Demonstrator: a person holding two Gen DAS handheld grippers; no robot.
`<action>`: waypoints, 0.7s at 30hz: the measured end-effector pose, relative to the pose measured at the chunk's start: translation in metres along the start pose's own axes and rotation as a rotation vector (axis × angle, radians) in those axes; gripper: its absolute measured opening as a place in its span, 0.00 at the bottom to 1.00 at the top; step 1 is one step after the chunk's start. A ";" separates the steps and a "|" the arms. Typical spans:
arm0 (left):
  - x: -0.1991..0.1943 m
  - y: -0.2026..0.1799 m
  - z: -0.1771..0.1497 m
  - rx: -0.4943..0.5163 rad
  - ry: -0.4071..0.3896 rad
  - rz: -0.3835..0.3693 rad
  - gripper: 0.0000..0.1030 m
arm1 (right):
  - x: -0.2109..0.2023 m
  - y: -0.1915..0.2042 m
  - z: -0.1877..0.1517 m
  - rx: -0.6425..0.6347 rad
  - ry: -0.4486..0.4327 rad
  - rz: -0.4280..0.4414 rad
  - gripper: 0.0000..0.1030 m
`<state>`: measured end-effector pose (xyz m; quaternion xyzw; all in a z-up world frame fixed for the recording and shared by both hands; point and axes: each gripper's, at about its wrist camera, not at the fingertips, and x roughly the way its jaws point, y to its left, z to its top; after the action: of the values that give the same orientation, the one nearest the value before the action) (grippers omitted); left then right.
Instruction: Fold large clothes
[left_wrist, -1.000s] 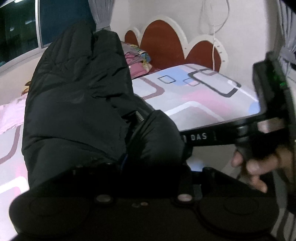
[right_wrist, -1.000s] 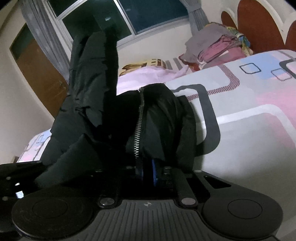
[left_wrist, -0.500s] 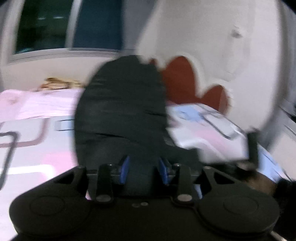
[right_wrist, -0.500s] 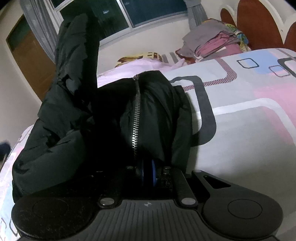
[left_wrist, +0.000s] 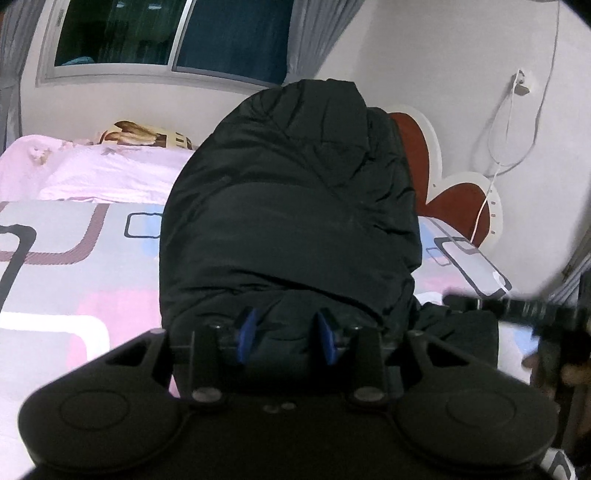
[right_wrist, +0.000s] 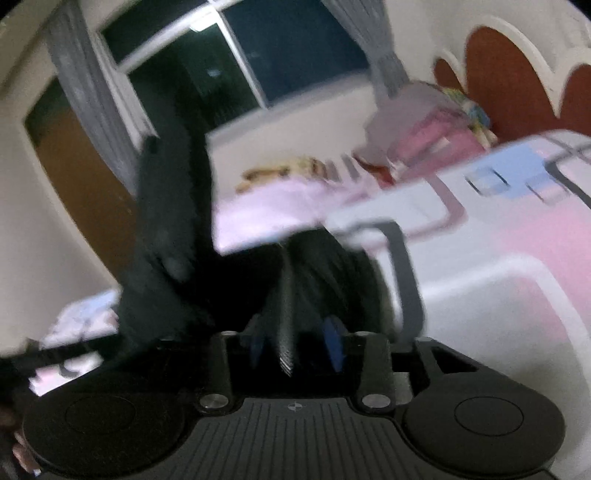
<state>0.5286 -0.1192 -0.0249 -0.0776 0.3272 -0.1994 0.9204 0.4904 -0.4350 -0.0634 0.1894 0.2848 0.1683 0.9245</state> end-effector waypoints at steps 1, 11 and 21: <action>0.000 -0.001 0.000 0.002 0.004 0.002 0.34 | 0.003 0.006 0.006 -0.015 -0.010 0.006 0.40; 0.008 -0.005 0.004 0.050 0.051 0.022 0.34 | 0.065 0.052 0.045 -0.151 0.002 0.086 0.67; 0.001 0.025 0.053 0.031 -0.067 0.084 0.33 | 0.071 0.050 0.035 -0.178 0.065 0.007 0.15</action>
<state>0.5711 -0.0959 0.0089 -0.0562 0.2961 -0.1627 0.9395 0.5563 -0.3705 -0.0477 0.1020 0.2979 0.2023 0.9273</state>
